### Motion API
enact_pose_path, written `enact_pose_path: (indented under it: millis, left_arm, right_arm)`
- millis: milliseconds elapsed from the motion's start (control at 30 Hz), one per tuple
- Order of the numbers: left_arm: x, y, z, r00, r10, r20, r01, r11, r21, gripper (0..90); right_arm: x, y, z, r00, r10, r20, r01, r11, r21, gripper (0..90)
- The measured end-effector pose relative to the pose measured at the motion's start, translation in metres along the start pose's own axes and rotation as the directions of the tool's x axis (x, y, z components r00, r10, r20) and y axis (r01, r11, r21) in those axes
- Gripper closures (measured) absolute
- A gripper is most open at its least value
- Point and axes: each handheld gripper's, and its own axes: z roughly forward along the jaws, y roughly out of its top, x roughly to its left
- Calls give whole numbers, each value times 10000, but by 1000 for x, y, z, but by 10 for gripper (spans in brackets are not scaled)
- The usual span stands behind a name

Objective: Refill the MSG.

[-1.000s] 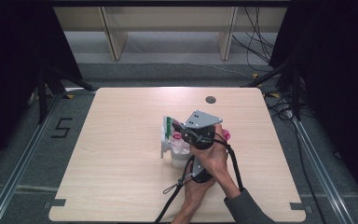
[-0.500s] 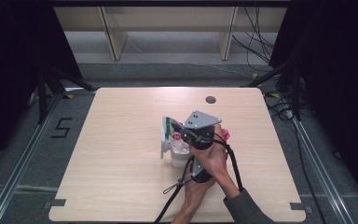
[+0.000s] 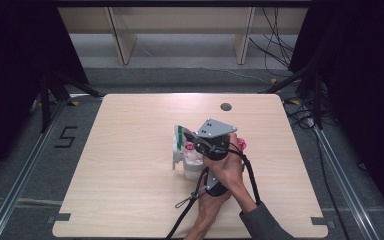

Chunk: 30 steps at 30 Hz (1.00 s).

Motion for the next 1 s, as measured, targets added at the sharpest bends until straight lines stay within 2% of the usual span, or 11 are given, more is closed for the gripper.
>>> enact_pose_path:
  millis: [100,200,300,467,533,600,633,733,867,933,1000]
  left_arm:
    - [0,1,-1,9999,128,115,-128,9999,58,717]
    - [-1,0,0,9999,15,-112,-16,10000,-50,716]
    - [0,0,-1,9998,177,131,-179,9998,117,716]
    - [-2,0,-1,9999,-1,-107,1,10000,18,714]
    - [0,0,-1,9999,108,118,-108,9999,12,715]
    - [-1,1,-2,9999,134,36,-134,9999,58,715]
    - [-2,0,0,9999,-20,-119,18,9999,-111,715]
    - [0,1,-1,9998,168,131,-169,9999,29,716]
    - [-2,0,-1,10000,10,-93,-10,10000,-7,715]
    - [0,0,-1,9998,148,91,-149,9998,122,715]
    - [0,2,-2,9999,125,43,-125,9999,43,716]
  right_arm:
    - [1,2,-2,9999,-164,24,164,9999,-22,895]
    - [1,2,-2,10000,-52,-25,52,10000,0,895]
    - [2,0,0,10000,-49,61,48,10000,71,895]
    - [2,1,0,9998,-179,32,179,9998,38,895]
    - [1,0,0,9999,-149,59,148,9999,61,895]
    - [2,2,-2,10000,29,35,-29,10000,-56,895]
    - [1,2,-2,10000,-5,65,5,10000,-73,895]
    - [1,1,-1,9999,-132,27,132,9999,21,895]
    - [3,2,0,9998,-205,64,205,9998,24,895]
    - [1,0,1,9999,-138,43,138,9999,98,895]
    - [2,2,-1,9999,-111,61,112,9999,-63,895]
